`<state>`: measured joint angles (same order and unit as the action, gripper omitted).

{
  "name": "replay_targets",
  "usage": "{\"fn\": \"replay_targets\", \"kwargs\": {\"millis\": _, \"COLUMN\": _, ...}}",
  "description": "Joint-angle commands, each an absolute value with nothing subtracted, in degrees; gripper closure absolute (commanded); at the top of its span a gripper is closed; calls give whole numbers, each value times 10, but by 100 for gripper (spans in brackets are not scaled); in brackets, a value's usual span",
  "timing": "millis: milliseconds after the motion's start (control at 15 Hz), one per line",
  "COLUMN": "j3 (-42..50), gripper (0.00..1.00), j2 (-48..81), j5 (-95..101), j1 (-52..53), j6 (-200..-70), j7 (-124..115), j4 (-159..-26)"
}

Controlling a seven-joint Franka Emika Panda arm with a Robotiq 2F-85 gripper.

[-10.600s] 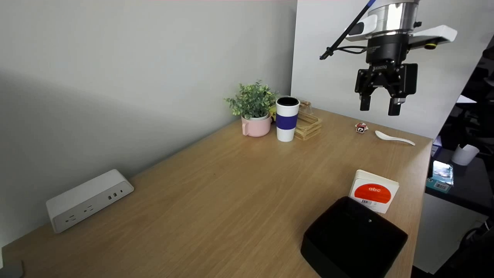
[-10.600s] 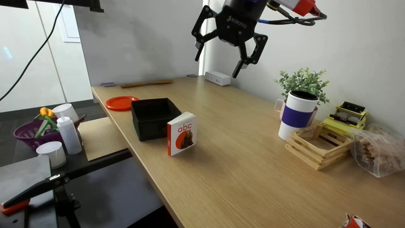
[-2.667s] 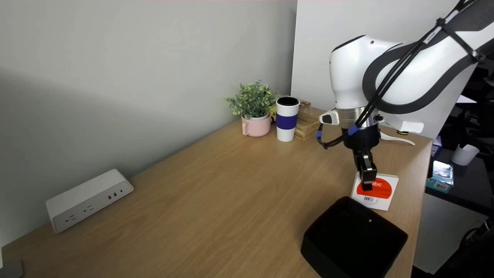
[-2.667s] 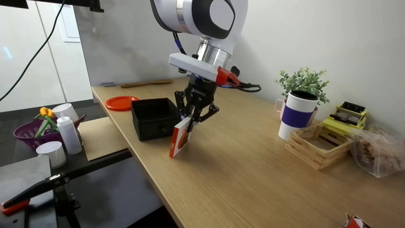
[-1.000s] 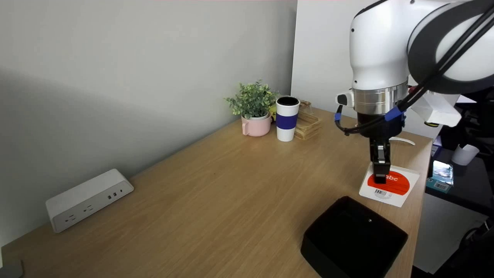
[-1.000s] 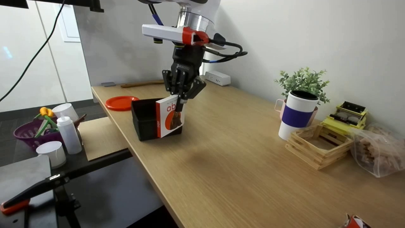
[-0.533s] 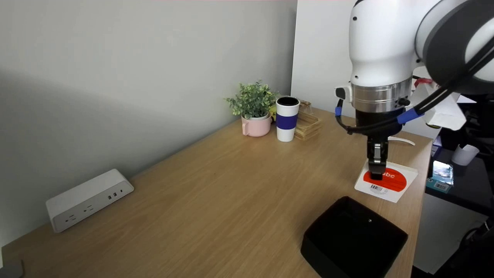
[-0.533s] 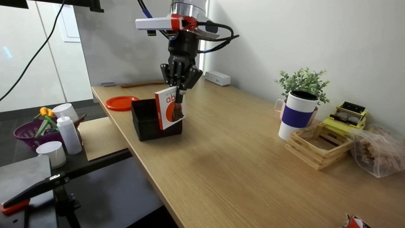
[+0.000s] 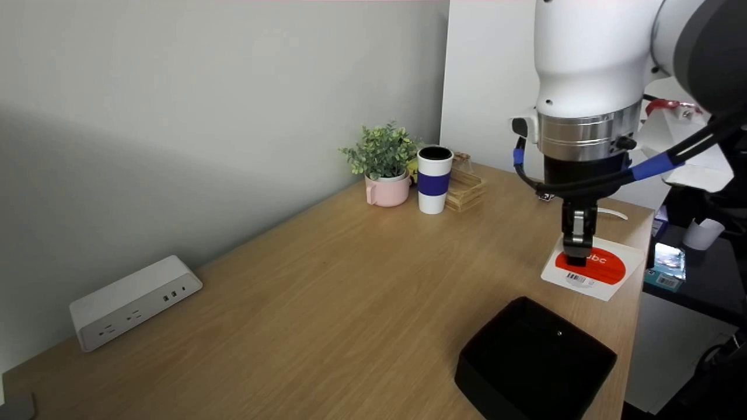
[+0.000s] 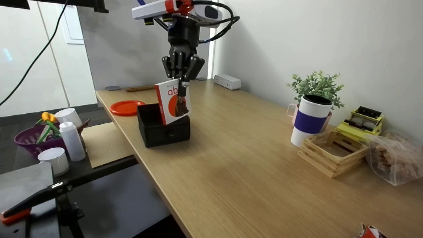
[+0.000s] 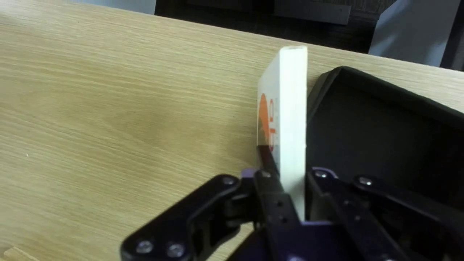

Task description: Put the book in the box

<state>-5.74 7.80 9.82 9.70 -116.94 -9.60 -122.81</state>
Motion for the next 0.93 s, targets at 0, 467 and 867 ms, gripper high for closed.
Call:
{"fn": "replay_targets", "kwargs": {"millis": 0, "j3": -69, "gripper": 96, "j2": 71, "j5": 108, "j1": 99, "j6": -1141, "j7": -62, "j4": -1218}}
{"fn": "replay_targets", "kwargs": {"millis": 467, "j3": -81, "gripper": 96, "j2": 74, "j5": 99, "j1": 94, "j6": -1148, "j7": 56, "j4": -1215}}
{"fn": "replay_targets", "kwargs": {"millis": 867, "j3": -84, "gripper": 96, "j2": 86, "j5": 97, "j1": 90, "j6": -1121, "j7": 192, "j4": -1203}}
